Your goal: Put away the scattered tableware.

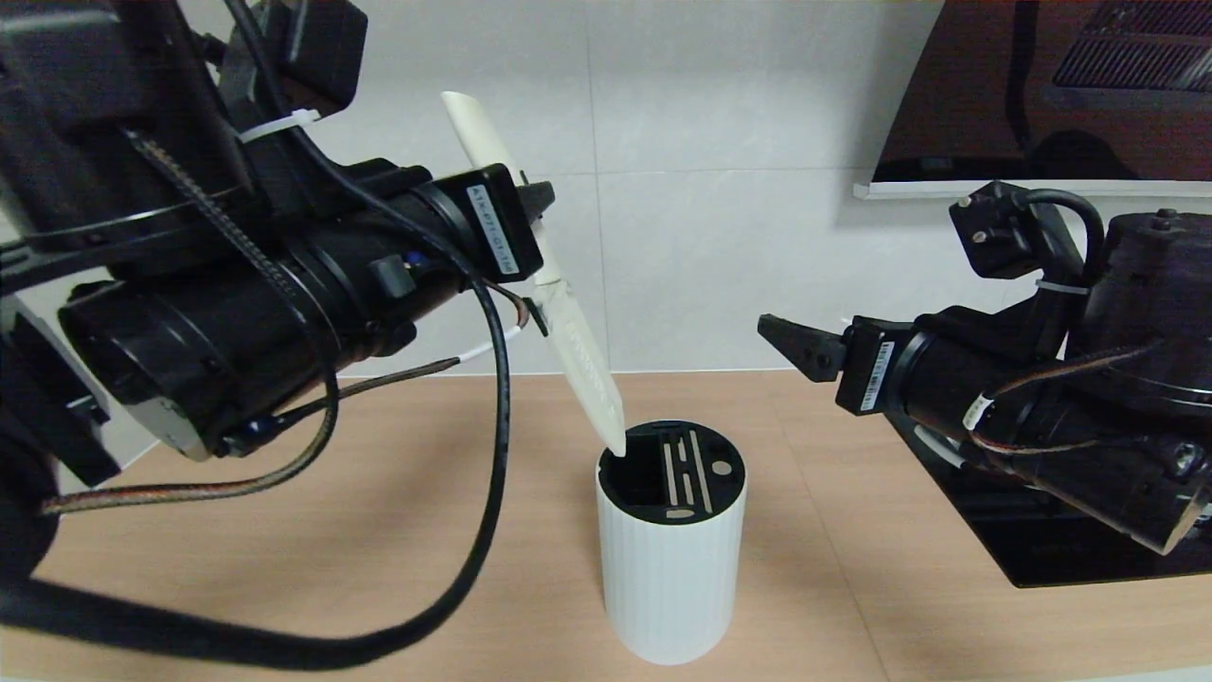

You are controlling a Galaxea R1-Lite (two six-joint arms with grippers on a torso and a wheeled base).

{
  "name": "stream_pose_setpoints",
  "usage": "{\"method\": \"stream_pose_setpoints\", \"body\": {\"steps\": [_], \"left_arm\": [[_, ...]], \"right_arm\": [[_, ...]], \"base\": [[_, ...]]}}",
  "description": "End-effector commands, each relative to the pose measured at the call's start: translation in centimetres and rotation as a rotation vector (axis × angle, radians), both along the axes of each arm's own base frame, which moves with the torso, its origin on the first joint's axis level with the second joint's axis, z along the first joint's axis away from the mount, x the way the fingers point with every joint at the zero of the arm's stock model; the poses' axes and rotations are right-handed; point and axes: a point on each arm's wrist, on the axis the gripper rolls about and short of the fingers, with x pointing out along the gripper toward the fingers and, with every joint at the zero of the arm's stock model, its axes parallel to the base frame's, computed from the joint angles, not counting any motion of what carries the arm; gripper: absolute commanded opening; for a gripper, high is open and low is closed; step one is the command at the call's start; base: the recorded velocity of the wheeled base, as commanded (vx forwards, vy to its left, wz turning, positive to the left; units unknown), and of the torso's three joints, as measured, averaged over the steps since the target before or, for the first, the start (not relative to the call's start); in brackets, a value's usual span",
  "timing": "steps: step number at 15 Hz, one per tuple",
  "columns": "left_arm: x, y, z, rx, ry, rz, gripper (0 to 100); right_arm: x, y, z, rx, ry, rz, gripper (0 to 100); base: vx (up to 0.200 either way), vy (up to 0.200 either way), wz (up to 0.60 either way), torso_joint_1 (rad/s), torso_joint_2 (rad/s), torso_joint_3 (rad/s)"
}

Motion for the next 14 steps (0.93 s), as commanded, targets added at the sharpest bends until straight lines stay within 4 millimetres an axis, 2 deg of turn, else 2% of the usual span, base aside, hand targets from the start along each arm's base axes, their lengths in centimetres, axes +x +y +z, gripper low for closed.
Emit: {"method": "stream_pose_setpoints", "body": {"steps": [1, 2, 3, 7, 9, 14], "left_arm": [[-0.5, -2.8, -1.3, 0.022, 0.021, 0.003, 0], [-0.2, -4.2, -2.0, 0.044, -0.005, 0.069, 0], [0.3, -4.6, -2.7, 0.069, -0.024, 0.111, 0], [0.6, -4.9, -4.0, 0.123, -0.062, 0.175, 0], [1.2, -5.8, -5.4, 0.153, -0.035, 0.198, 0], [1.6, -6.4, -6.0, 0.148, -0.038, 0.200, 0]], "right_arm": [[0.3, 0.0, -0.3, -0.006, 0.008, -0.008, 100], [0.4, 0.0, -0.4, -0.011, 0.011, -0.008, 100], [0.4, 0.0, -0.5, -0.012, 0.012, -0.010, 100], [0.4, 0.0, -0.6, -0.014, 0.014, -0.010, 100], [0.4, 0.1, -0.6, -0.015, 0.015, -0.010, 100], [0.5, 0.1, -0.9, -0.021, 0.022, -0.010, 100]], "base": [[0.000, 0.000, 0.00, 0.000, 0.00, 0.000], [0.000, 0.000, 0.00, 0.000, 0.00, 0.000], [0.000, 0.000, 0.00, 0.000, 0.00, 0.000], [0.000, 0.000, 0.00, 0.000, 0.00, 0.000], [0.000, 0.000, 0.00, 0.000, 0.00, 0.000], [0.000, 0.000, 0.00, 0.000, 0.00, 0.000]]}}
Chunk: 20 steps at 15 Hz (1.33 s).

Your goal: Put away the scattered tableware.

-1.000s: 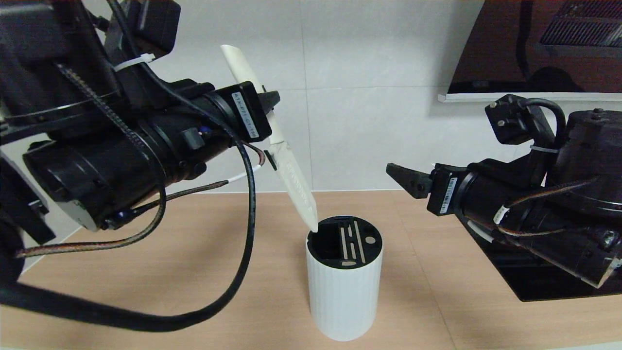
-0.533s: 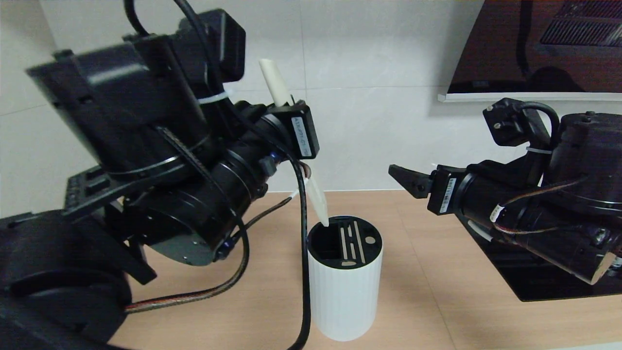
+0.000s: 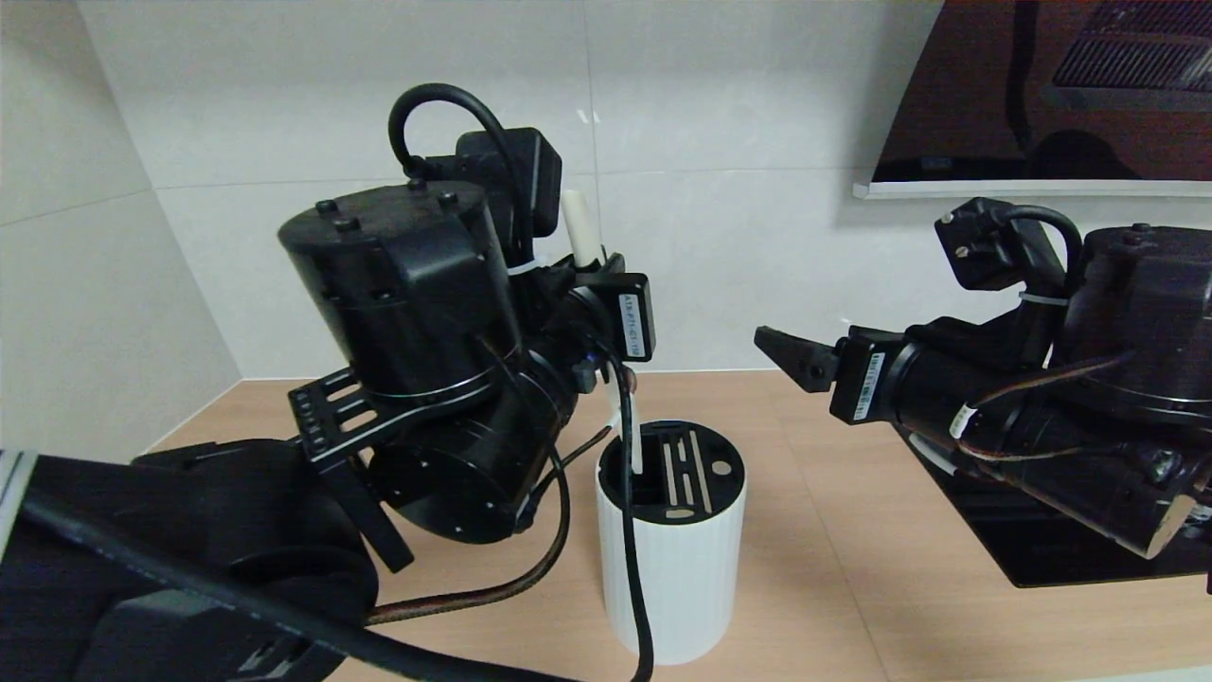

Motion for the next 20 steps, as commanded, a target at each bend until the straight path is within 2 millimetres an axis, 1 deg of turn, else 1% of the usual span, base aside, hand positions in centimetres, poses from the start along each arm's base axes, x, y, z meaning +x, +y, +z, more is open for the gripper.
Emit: {"method": "stream_pose_setpoints", "body": {"steps": [1, 8, 12, 16, 18, 20], "left_arm": [[0.3, -0.4, -0.7, 0.013, 0.012, 0.001, 0], [0.7, -1.8, -2.7, 0.054, 0.054, -0.017, 0], [1.1, -2.8, -4.5, 0.077, 0.093, -0.029, 0], [1.3, -3.5, -6.0, 0.104, 0.120, -0.034, 0], [1.3, -3.6, -7.1, 0.133, 0.143, -0.037, 0], [1.3, -3.8, -7.5, 0.143, 0.151, -0.040, 0]], "right_arm": [[0.1, 0.1, -0.2, -0.005, 0.006, 0.000, 100], [0.2, 0.2, -0.5, -0.011, 0.013, 0.000, 100], [0.3, 0.3, -0.7, -0.015, 0.018, 0.000, 100], [0.4, 0.3, -0.7, -0.016, 0.019, 0.000, 100], [0.5, 0.5, -0.9, -0.021, 0.025, 0.000, 100], [0.6, 0.5, -1.0, -0.023, 0.027, 0.000, 100]], "base": [[0.000, 0.000, 0.00, 0.000, 0.00, 0.000], [0.000, 0.000, 0.00, 0.000, 0.00, 0.000], [0.000, 0.000, 0.00, 0.000, 0.00, 0.000], [0.000, 0.000, 0.00, 0.000, 0.00, 0.000], [0.000, 0.000, 0.00, 0.000, 0.00, 0.000], [0.000, 0.000, 0.00, 0.000, 0.00, 0.000]]}}
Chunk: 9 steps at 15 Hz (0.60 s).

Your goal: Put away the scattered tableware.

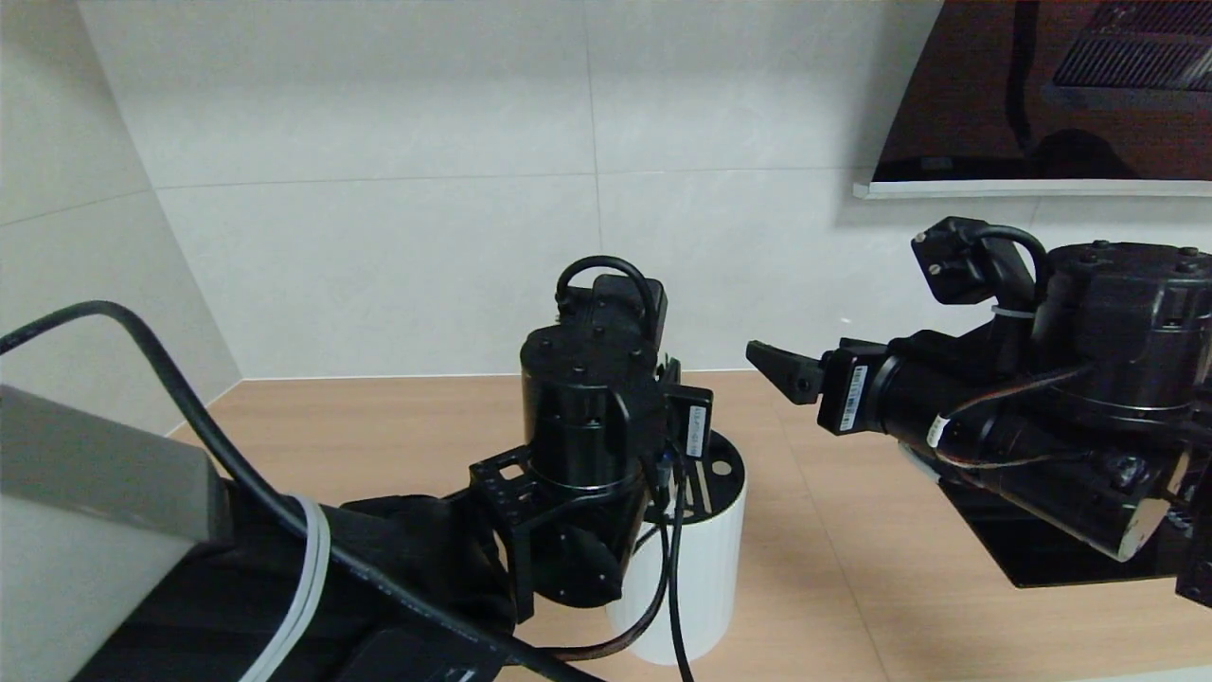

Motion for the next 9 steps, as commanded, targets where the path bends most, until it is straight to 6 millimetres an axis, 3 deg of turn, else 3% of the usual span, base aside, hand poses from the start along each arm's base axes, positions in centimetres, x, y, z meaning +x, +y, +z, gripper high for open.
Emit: {"method": "stream_pose_setpoints", "body": {"steps": [1, 5, 6, 9], "left_arm": [[0.03, -0.29, -0.82, 0.019, 0.015, -0.004, 0], [0.02, -0.27, -1.09, 0.026, 0.021, -0.004, 0], [0.02, -0.27, -1.09, 0.026, 0.021, -0.004, 100], [0.00, -0.25, -0.94, 0.022, 0.018, -0.004, 100]], "right_arm": [[0.11, 0.10, -0.19, -0.004, 0.005, 0.000, 100], [0.13, 0.12, -0.27, -0.006, 0.007, 0.000, 100], [0.13, 0.12, -0.27, -0.006, 0.007, 0.000, 100], [0.18, 0.16, -0.36, -0.008, 0.009, 0.000, 100]], "base": [[0.000, 0.000, 0.00, 0.000, 0.00, 0.000], [0.000, 0.000, 0.00, 0.000, 0.00, 0.000], [0.000, 0.000, 0.00, 0.000, 0.00, 0.000], [0.000, 0.000, 0.00, 0.000, 0.00, 0.000]]}}
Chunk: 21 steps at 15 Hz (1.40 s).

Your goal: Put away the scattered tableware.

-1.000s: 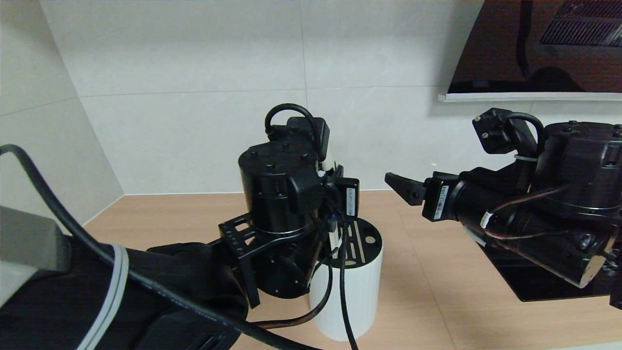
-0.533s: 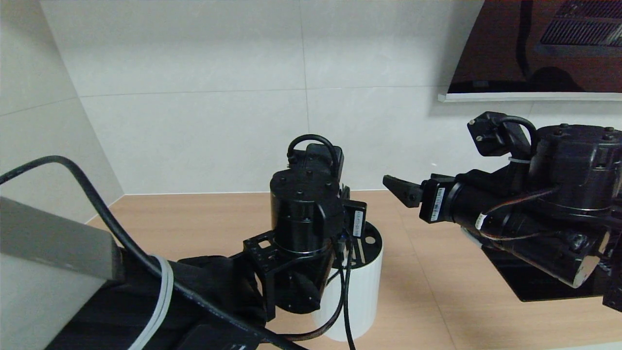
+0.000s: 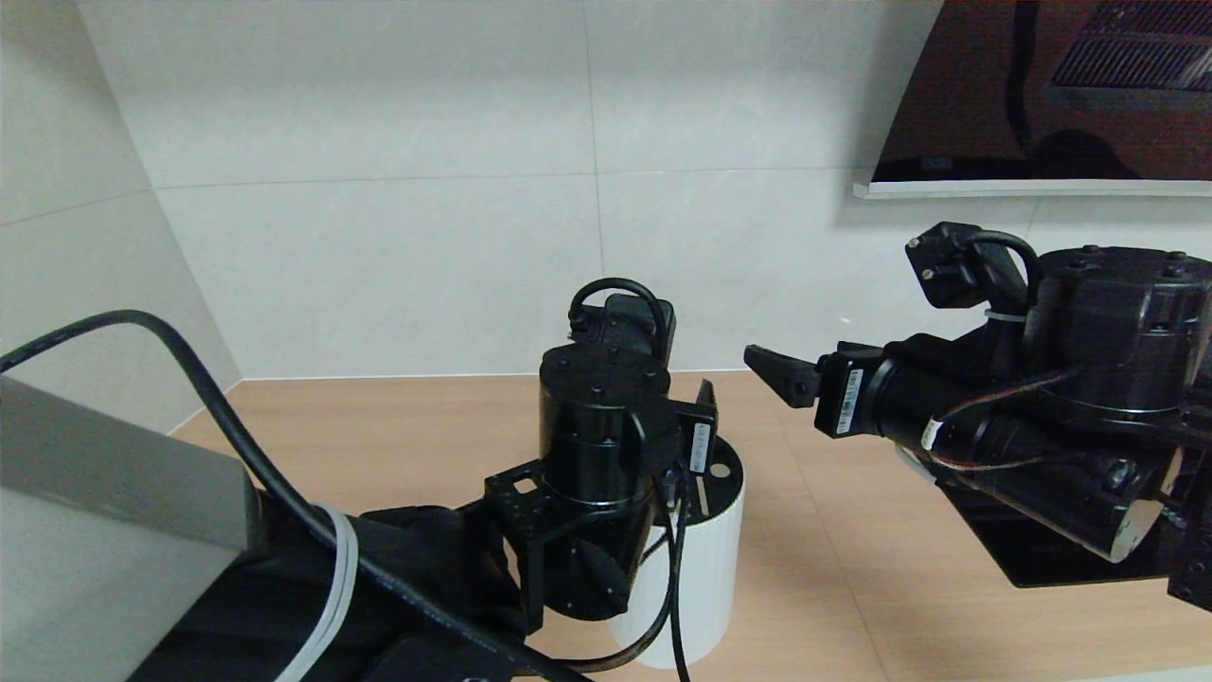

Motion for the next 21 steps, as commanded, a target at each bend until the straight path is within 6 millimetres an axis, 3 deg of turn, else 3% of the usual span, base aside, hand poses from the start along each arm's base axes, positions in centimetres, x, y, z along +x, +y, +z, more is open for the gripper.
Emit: {"method": "stream_pose_setpoints", "body": {"steps": [1, 7, 10, 11, 13, 15, 18, 21], "left_arm": [[0.0, 0.1, 0.2, -0.004, -0.003, 0.000, 100], [-0.1, 0.1, 0.3, -0.008, -0.006, 0.000, 100], [-0.2, 1.6, 2.6, -0.056, -0.045, 0.023, 100], [-0.1, 3.2, 3.9, -0.081, -0.068, 0.052, 100], [-0.6, 8.5, 9.0, -0.180, -0.170, 0.121, 100], [-4.1, 12.9, 12.1, -0.225, -0.228, 0.052, 100], [-8.8, 17.1, 12.4, -0.223, -0.237, -0.060, 100], [-12.9, 21.7, 11.2, -0.207, -0.240, 0.015, 100]], "right_arm": [[0.0, 0.0, -0.1, -0.001, 0.002, 0.000, 100], [0.1, 0.1, -0.1, -0.002, 0.003, 0.000, 100], [0.2, -0.4, 0.2, 0.008, -0.010, -0.021, 100], [0.9, -1.3, 0.4, 0.011, -0.014, -0.061, 100], [1.8, -3.7, 1.2, 0.032, -0.043, -0.145, 100], [1.1, -6.0, 2.9, 0.063, -0.121, -0.209, 100], [-2.3, -10.0, 3.4, 0.083, -0.171, -0.289, 100], [-9.2, -14.1, 3.5, 0.068, -0.287, -0.365, 100]], "base": [[0.000, 0.000, 0.00, 0.000, 0.00, 0.000], [0.000, 0.000, 0.00, 0.000, 0.00, 0.000], [0.000, 0.000, 0.00, 0.000, 0.00, 0.000], [0.000, 0.000, 0.00, 0.000, 0.00, 0.000], [0.000, 0.000, 0.00, 0.000, 0.00, 0.000], [0.000, 0.000, 0.00, 0.000, 0.00, 0.000], [0.000, 0.000, 0.00, 0.000, 0.00, 0.000], [0.000, 0.000, 0.00, 0.000, 0.00, 0.000]]}}
